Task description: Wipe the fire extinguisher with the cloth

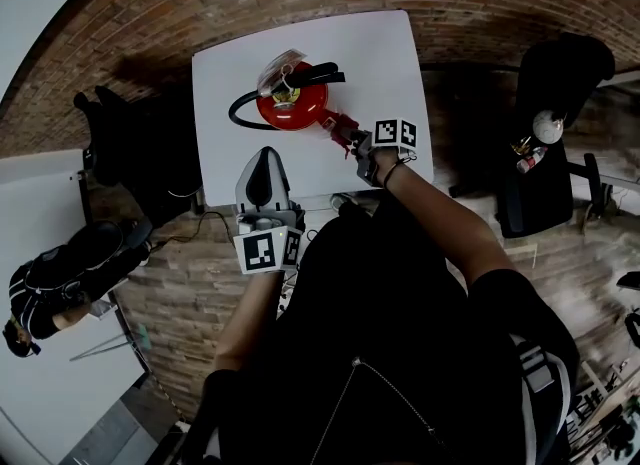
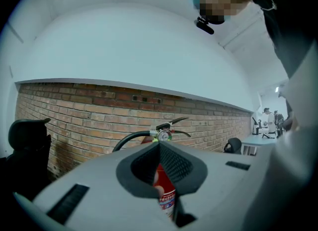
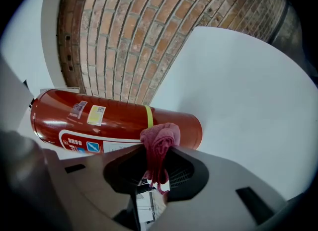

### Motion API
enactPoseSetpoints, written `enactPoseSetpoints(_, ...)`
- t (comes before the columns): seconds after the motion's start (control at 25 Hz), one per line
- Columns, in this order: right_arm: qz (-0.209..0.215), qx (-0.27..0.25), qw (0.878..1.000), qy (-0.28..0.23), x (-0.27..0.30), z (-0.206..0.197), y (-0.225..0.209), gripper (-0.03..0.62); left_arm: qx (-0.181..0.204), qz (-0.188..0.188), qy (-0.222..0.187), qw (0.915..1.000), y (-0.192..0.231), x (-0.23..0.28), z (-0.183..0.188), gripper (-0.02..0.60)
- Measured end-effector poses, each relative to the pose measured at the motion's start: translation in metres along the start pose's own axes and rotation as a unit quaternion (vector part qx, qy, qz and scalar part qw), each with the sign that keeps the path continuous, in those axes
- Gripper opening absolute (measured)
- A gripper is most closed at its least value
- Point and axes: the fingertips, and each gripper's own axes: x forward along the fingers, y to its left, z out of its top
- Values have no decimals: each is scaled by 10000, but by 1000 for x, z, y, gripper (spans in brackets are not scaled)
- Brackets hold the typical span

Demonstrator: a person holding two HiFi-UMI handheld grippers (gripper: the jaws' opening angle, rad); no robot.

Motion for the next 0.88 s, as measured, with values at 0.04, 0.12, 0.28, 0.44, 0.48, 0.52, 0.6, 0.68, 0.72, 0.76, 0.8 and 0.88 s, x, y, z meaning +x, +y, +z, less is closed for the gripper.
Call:
enactPoseSetpoints(0.04,8,0,10000,-3,-2,0,3,106,-14,2,-3,10000,0,0,0,11)
enactPoseSetpoints(0.12,13,-8,10000,3,-5,0,8,106,-41,11,0,10000,-1,1,0,11)
enactPoseSetpoints(0.28,60,-69,9999,41,-10,-1,20,106,-69,20,-2,10000,-2,2,-1,11)
enactPoseSetpoints(0.44,209,-156,9997,44,-18,0,36,106,-89,7,-39,10000,-4,4,0,11)
enactPoseSetpoints(0.48,234,-176,9996,52,-20,0,40,106,-93,0,-50,9999,-4,4,1,11)
enactPoseSetpoints(0.52,254,-185,9995,59,-21,0,43,106,-103,-15,-72,9999,-5,5,2,11)
enactPoseSetpoints(0.6,286,-214,9993,59,-25,0,49,106,-172,-72,-168,9997,-8,7,5,11)
enactPoseSetpoints(0.68,331,-270,9991,60,-30,1,56,106,-235,-92,-221,9994,-10,7,7,11)
enactPoseSetpoints(0.72,364,-287,9989,65,-32,1,60,106,-234,-95,-230,9994,-10,7,7,11)
enactPoseSetpoints(0.76,400,-301,9987,71,-34,1,65,106,-223,-94,-246,9994,-10,8,8,11)
enactPoseSetpoints(0.8,436,-323,9985,77,-37,0,69,106,-214,-83,-254,9994,-10,8,8,11)
enactPoseSetpoints(0.88,504,-375,9980,87,-41,1,77,106,-226,-50,-208,9995,-8,9,7,11)
